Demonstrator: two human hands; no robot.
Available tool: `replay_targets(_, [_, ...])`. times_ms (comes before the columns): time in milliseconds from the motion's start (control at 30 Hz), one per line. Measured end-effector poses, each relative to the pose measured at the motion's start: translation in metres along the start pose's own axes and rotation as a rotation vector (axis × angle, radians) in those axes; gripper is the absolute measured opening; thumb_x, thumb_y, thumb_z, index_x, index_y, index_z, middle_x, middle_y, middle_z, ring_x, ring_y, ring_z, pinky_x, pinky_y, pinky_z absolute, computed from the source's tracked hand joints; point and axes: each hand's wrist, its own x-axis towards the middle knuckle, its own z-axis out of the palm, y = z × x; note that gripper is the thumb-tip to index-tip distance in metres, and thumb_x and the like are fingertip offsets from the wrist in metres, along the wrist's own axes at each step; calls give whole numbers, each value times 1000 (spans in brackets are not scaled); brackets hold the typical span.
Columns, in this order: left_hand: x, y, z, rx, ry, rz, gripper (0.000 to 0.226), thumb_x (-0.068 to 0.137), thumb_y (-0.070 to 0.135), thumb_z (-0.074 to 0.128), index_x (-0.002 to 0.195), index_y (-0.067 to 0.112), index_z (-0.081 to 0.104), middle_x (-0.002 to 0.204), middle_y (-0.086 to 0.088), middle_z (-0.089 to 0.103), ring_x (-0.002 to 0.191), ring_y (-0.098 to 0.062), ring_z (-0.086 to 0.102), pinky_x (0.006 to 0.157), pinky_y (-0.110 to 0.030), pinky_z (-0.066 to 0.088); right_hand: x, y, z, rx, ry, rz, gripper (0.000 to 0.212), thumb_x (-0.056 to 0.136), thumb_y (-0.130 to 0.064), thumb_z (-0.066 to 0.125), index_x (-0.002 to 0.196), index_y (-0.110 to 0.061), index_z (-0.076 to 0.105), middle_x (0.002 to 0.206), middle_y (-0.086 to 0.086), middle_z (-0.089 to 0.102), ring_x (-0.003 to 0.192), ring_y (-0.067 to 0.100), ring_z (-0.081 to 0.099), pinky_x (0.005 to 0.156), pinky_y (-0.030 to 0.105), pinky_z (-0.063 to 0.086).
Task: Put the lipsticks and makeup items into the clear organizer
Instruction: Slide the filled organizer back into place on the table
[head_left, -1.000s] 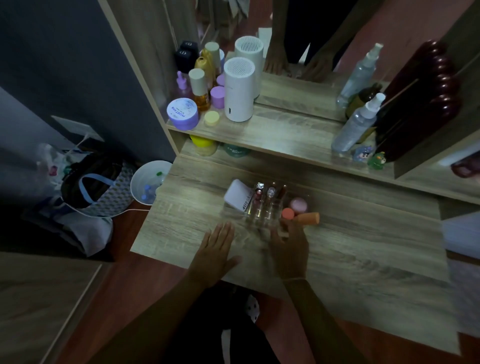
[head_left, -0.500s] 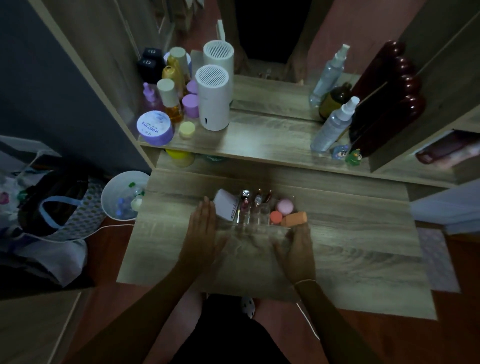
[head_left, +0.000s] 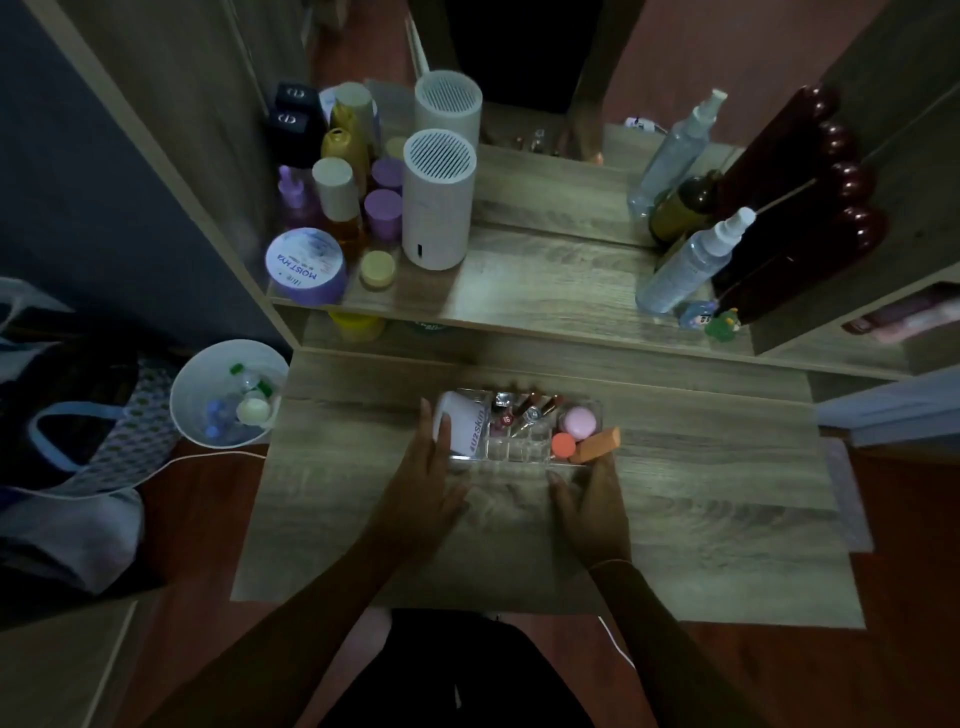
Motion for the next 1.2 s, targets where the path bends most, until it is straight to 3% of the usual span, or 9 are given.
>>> replay_targets(133, [0,-2,-1,-46,6,33,94,89,38,57,145,25,-16,153,-2,-33,141,-27,15,93,-33,46,-4,0,3,-6,46,37,44,87,-35,62,123,-18,43,105,5,57,92,22,57,78,38,53])
replay_targets(267, [0,0,-3,-136,54,-77,100,87,40,60,141,33,-25,154,0,-28,132,-11,20,89,-26,43,-5,2,6,-12,79,61,39,88,-35,61,119,-18,45,99,5,56,91,21,54,83,50,51])
replay_targets(400, [2,1,-2,-154,37,-207,110,83,37,67,138,34,-27,158,-12,4,139,-28,24,108,-44,34,-8,2,7,-29,85,73,37,87,-36,60,116,-18,44,99,3,54,91,18,51,85,50,50])
replay_targets(467, [2,1,-3,-157,0,-221,108,81,39,68,142,27,-20,155,-17,19,137,-32,30,108,-51,35,-9,4,7,-34,56,87,45,88,-37,59,122,-12,44,111,10,55,102,25,52,91,52,48])
replay_targets(600, [1,5,-1,-161,-21,-175,102,78,55,56,145,17,-11,157,-16,13,140,-32,23,112,-49,29,-12,9,4,-48,41,58,40,89,-33,59,116,-6,47,111,13,55,103,29,52,94,56,45])
replay_targets(733, [3,9,2,-208,-3,-189,107,75,66,56,147,15,-3,153,-17,23,136,-22,28,107,-40,32,-14,11,-3,-37,44,40,39,87,-28,62,116,-5,48,109,14,56,102,28,52,91,56,46])
replay_targets(833, [6,15,7,-208,-10,-178,107,75,61,61,147,15,-2,151,-19,27,133,-22,32,105,-37,32,-15,16,-9,-24,23,59,47,88,-26,61,124,-2,45,121,21,54,114,35,50,98,58,42])
replay_targets(1033, [12,34,22,-185,-24,-143,107,77,39,72,146,23,-9,150,-20,28,133,-31,37,106,-48,39,-16,37,-26,-11,36,68,52,85,-25,63,128,-5,42,127,19,53,120,35,48,101,59,40])
replay_targets(1200, [20,54,38,-186,-54,-82,103,79,57,59,147,17,-6,152,-19,27,136,-28,33,108,-47,36,-16,60,-44,-67,56,72,48,81,-24,64,121,-11,41,118,12,54,112,29,51,98,54,43])
